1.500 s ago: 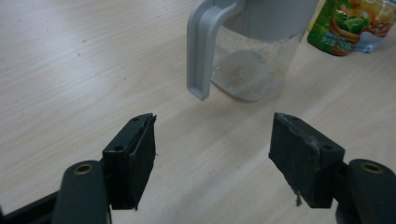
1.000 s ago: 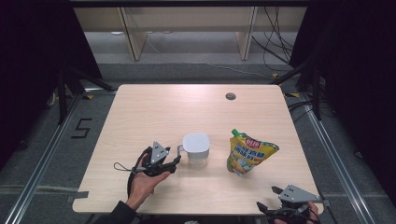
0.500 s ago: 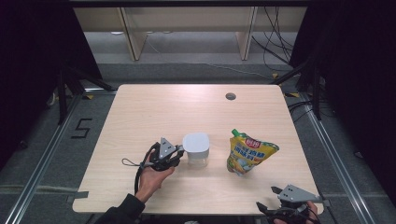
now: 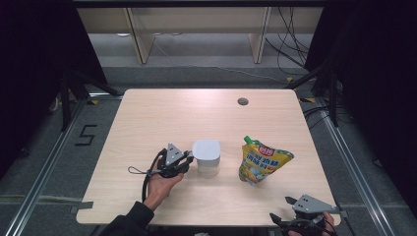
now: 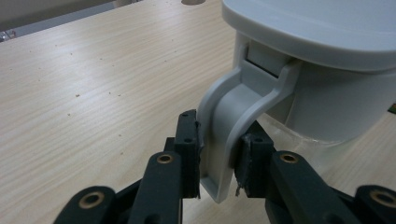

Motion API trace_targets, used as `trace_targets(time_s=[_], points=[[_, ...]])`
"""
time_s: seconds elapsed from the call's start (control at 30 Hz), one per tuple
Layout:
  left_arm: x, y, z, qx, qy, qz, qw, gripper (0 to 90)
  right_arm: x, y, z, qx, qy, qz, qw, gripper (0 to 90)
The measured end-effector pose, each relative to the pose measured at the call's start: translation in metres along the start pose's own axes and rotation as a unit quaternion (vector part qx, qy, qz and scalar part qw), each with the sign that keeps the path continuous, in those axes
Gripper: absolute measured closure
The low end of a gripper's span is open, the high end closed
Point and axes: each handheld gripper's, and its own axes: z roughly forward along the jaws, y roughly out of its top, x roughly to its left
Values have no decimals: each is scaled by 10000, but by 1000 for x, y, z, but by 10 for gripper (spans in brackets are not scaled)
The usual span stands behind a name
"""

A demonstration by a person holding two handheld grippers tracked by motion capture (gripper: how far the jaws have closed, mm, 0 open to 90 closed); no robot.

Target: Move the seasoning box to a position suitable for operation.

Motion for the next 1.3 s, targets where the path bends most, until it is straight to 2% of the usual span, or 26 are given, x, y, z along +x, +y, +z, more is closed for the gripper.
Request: trace_targets(time_s=[0.13,0.2,0.23,0.3,0.37,0.47,0.63,0.67,0.7,0.8,1.0,1.03,1.17,1.2,1.27,1.3], points=[[-8,-2,-7,60,-78,80,9999,723,0,0,1,-44,36,26,10000,225],[-12,-3,-9,72,-162,26,9998,722,-1,0,1,-36,9,20,10000,225],[-12,-3,-11,101,-166,113,9997,722,0,0,1,-35,16,23,10000,225],[-16,-4,-14,107,-231,107,9996,721,0,-1,1,-57,42,42,10000,226],[-18,-5,-18,130,-248,139,9995,721,-1,0,0,-38,-2,-34,10000,226],[-22,-7,-22,124,-334,30,9994,723,0,0,0,-33,3,18,10000,226],[-28,-10,-28,142,-382,60,9991,721,0,0,1,-56,34,43,10000,227],[-29,-10,-30,162,-363,135,9991,721,0,0,0,-43,9,18,10000,227],[-29,-11,-31,161,-402,113,9990,721,-1,0,0,-54,10,-58,10000,227],[-32,-13,-33,157,-440,45,9989,719,-1,0,0,-53,12,-75,10000,227],[-42,-14,-40,183,-569,59,9982,719,-1,0,0,-47,-1,-62,10000,228],[-46,-15,-42,224,-617,127,9978,718,-1,1,0,-36,-4,-86,10000,228],[-49,-17,-45,241,-641,153,9975,713,-1,1,1,-44,28,-74,10000,228],[-49,-17,-46,217,-662,270,9972,712,-1,1,1,-40,27,-75,10000,228],[-49,-17,-46,226,-666,270,9972,709,-1,1,1,-37,36,-72,10000,228],[-52,-18,-48,239,-622,245,9975,709,1,0,1,-17,38,17,10000,228]])
